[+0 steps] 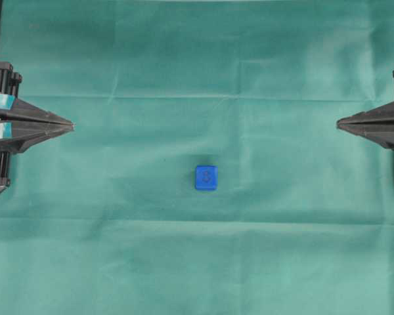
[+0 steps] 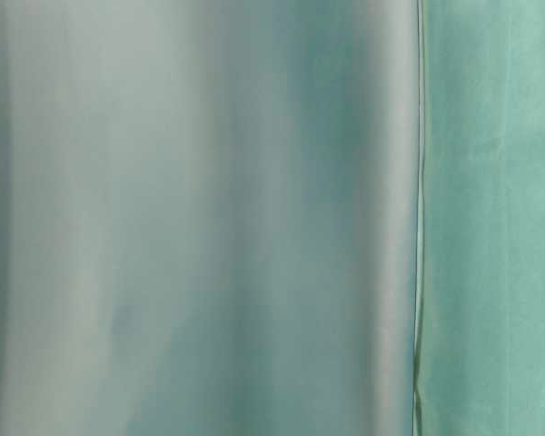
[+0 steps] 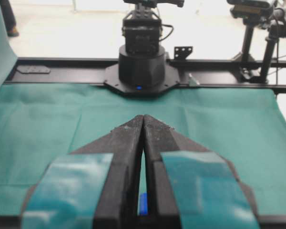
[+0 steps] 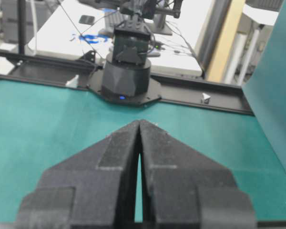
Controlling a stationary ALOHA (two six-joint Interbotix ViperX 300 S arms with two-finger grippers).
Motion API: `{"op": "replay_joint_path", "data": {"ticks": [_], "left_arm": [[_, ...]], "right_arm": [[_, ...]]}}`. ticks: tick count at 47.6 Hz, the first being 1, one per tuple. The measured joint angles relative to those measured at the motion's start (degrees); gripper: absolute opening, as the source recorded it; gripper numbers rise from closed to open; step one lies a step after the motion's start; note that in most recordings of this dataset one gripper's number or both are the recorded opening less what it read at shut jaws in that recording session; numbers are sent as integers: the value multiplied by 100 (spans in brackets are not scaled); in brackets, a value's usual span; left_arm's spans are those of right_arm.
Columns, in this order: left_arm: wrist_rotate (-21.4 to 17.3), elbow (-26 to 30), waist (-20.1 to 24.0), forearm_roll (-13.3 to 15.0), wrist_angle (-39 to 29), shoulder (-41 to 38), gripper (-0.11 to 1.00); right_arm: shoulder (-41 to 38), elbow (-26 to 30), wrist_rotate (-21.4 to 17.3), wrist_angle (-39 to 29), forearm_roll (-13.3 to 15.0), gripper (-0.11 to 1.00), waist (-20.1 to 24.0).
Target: Handover the blue block to the right arm after grasping it with the left arm, then place it in the designated position.
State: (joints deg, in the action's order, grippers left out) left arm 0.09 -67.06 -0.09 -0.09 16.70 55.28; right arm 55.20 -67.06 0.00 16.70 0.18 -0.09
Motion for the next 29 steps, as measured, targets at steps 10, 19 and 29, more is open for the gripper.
{"op": "replay_joint_path", "data": {"ticks": [10,19,29], "left_arm": [[0,0,0,9,-237,-44,2],[0,9,0,9,-316,-53,2],[-26,62,0,9,-316,-53,2]], "right_arm": [[-26,18,-105,-193,-18,0,-26],[-35,53,-158,-308,-44,0,-26],[-53,149,-264,-659,-79,0,-35]]}}
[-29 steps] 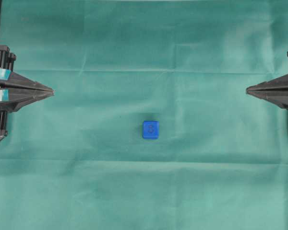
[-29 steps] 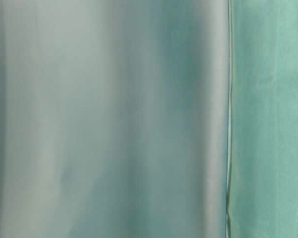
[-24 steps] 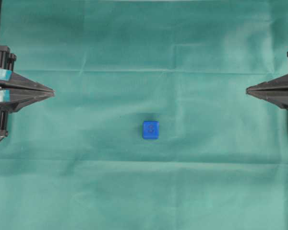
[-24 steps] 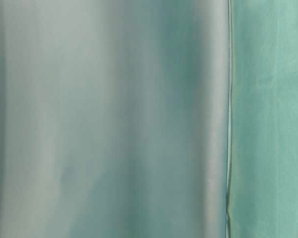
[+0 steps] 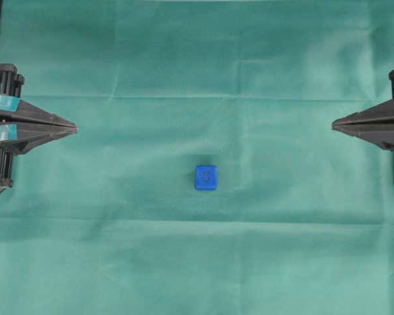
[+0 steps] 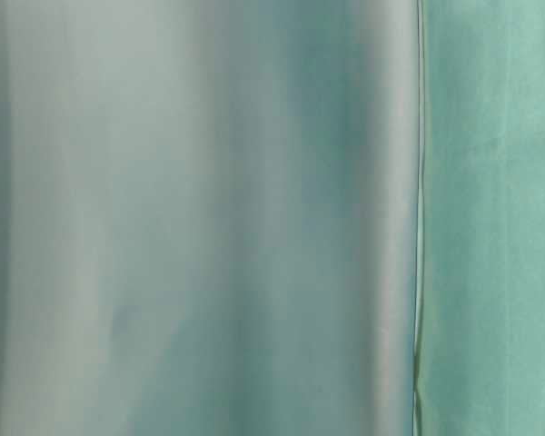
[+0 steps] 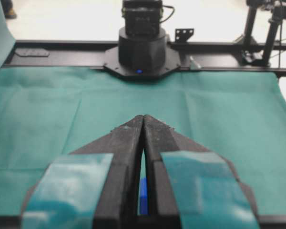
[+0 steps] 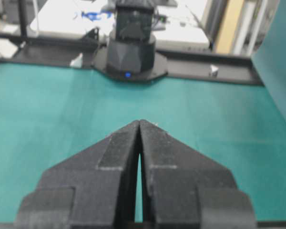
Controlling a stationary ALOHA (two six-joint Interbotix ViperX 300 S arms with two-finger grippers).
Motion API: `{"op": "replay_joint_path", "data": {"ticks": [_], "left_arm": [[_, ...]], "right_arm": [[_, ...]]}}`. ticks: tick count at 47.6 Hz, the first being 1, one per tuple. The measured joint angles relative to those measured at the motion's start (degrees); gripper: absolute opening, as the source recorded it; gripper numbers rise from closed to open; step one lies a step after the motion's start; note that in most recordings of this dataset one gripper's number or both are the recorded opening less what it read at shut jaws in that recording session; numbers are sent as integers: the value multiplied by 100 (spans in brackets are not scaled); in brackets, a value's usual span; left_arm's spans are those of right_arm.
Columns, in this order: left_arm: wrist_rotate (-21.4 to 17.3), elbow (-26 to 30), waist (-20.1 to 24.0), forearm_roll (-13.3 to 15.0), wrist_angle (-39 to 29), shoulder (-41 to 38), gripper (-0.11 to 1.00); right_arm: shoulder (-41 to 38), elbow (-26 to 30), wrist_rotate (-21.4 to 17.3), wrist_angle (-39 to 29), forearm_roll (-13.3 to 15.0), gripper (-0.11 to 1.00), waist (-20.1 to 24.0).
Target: Handover the blue block to the right arm after grasping it with the left arm, then place it in the designated position.
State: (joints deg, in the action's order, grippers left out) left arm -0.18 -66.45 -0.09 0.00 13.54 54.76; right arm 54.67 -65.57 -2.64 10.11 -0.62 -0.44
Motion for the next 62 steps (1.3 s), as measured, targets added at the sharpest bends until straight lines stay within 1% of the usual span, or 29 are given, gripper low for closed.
{"op": "replay_joint_path", "data": {"ticks": [2,4,6,9,13,17,20,22,24,26,48,54,62], "left_arm": [[0,9,0,9,0,0,5],[0,9,0,0,0,0,11],[0,18,0,9,0,0,18],[0,18,0,9,0,0,35],[0,18,0,0,0,0,59],[0,18,0,0,0,0,82],[0,18,0,0,0,0,94],[9,18,0,0,0,0,98],[9,18,0,9,0,0,100],[9,18,0,0,-9,0,100],[18,105,0,9,-44,-88,100],[18,308,0,0,-44,-431,100],[18,721,0,0,-35,-1055,100]], "right_arm": [[-9,9,0,-26,0,0,0],[-9,18,-9,-44,0,0,0],[-9,26,-9,-44,0,1,9],[-9,44,-9,-53,0,9,0],[-9,70,-35,-44,-26,30,-18],[-9,88,-79,-44,-70,55,-53],[-9,105,-88,-53,-88,73,-88],[-9,105,-88,-53,-88,83,-105],[-9,105,-88,-53,-97,90,-132],[-9,114,-97,-53,-88,93,-158],[-9,114,-97,-62,-97,93,-193],[-18,114,-97,-62,-97,93,-220],[-26,114,-97,-62,-97,93,-246]]}}
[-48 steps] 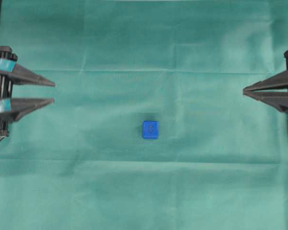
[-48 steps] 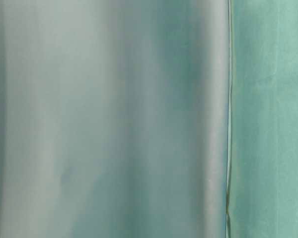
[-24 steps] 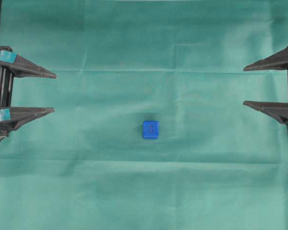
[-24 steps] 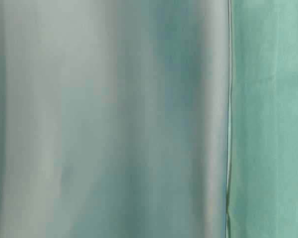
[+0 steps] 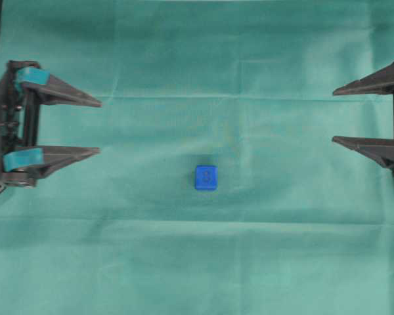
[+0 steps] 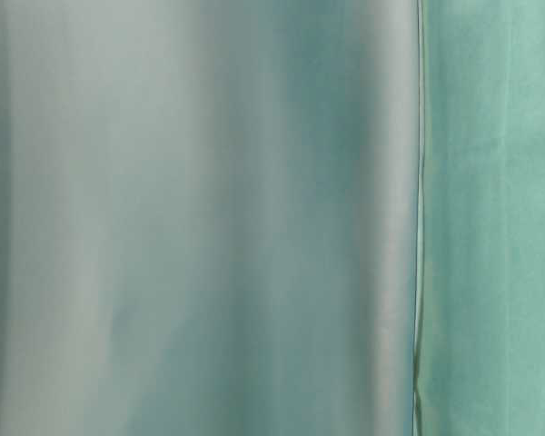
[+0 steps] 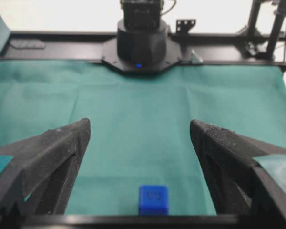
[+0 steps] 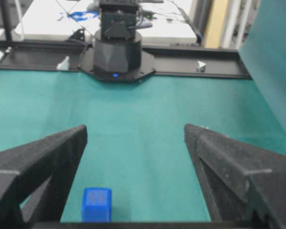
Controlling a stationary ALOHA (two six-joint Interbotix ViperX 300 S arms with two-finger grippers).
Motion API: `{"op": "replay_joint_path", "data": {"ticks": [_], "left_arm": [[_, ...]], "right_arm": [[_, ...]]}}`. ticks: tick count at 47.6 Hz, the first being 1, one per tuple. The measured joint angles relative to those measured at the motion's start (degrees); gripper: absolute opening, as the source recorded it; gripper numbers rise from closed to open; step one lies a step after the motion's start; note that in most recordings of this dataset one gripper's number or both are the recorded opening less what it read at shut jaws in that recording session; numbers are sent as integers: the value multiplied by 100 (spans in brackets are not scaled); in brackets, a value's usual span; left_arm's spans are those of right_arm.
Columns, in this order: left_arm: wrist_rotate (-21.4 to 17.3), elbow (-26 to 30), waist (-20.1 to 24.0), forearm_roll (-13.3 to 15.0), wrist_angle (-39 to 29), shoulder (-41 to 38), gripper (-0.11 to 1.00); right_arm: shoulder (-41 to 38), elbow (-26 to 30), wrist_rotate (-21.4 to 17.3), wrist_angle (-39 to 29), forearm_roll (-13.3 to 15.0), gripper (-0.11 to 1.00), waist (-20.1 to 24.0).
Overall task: Handover the blue block to the right arm after grasping it with the left arm, then place it in the designated position.
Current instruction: 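Move the open left gripper toward the blue cube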
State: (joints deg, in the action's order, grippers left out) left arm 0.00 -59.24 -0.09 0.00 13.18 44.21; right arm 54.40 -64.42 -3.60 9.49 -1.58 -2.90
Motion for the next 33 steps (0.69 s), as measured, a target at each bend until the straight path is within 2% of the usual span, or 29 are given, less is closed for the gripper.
{"op": "replay_joint_path", "data": {"ticks": [23,33], "left_arm": [[-26,1573,0,0,132,-2109,100],[-26,2268,0,0,-105,-2769,100]], "right_arm": [[-9,0,0,9,0,93,0],[-9,0,9,18,0,93,-9]]}}
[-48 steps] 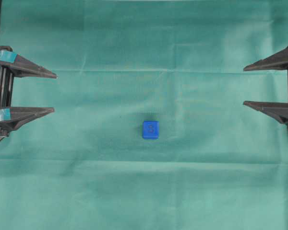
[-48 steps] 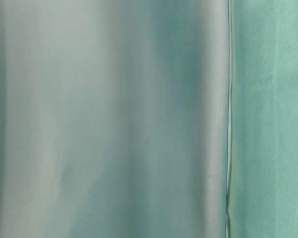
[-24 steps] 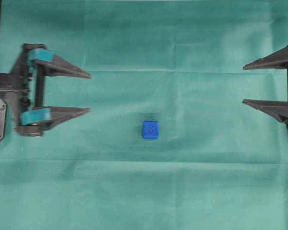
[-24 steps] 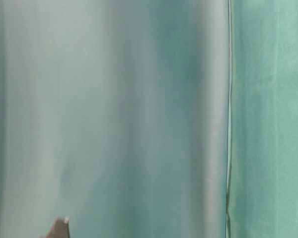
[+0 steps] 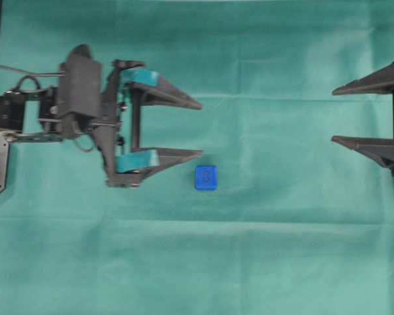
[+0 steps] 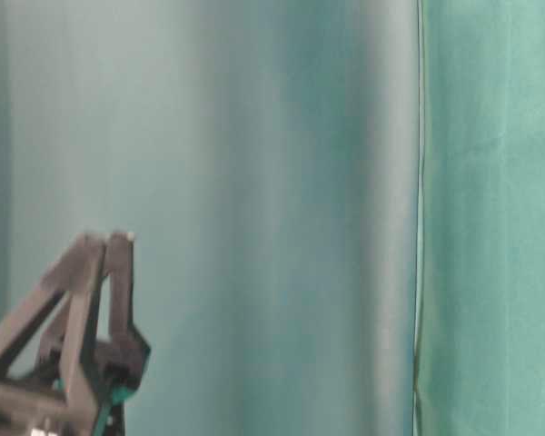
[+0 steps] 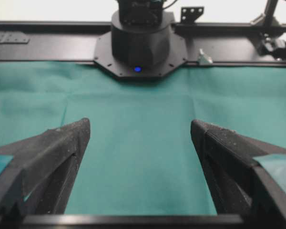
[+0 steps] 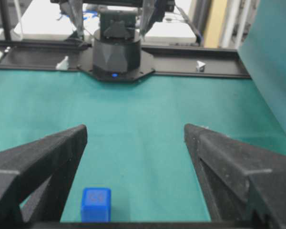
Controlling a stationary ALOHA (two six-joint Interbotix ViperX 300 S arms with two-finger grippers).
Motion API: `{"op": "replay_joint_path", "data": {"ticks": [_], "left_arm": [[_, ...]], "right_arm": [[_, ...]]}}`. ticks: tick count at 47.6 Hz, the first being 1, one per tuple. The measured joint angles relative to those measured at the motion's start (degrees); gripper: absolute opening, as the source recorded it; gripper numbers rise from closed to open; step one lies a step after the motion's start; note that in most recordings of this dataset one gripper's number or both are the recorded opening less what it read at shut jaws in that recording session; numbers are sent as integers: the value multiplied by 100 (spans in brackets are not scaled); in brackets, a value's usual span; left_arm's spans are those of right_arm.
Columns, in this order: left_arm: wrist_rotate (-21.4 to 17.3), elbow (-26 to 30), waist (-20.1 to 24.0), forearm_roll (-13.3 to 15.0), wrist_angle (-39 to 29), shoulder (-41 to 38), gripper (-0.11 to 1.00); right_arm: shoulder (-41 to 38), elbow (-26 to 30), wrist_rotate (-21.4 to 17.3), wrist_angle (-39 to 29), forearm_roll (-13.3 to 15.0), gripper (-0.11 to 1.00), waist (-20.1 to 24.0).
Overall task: Handover the blue block to the right arm after grasping it with the left arm, then place it in the designated position.
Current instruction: 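Move the open left gripper toward the blue cube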
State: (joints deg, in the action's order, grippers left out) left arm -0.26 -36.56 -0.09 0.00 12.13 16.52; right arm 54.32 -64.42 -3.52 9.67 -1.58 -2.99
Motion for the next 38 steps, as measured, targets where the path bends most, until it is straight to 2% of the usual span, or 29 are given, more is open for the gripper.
{"op": "replay_joint_path", "data": {"ticks": [7,22,29,38], "left_arm": [[-9,211,0,9,-308,-167,100],[53,264,0,0,-765,-185,100],[53,510,0,0,-1529,-299,100],[88,1002,0,0,-2830,-492,100]], "right_arm": [[0,0,-9,0,0,93,9],[-9,0,-9,0,9,93,0],[0,0,-9,0,0,93,0],[0,0,-9,-9,0,93,0]]}}
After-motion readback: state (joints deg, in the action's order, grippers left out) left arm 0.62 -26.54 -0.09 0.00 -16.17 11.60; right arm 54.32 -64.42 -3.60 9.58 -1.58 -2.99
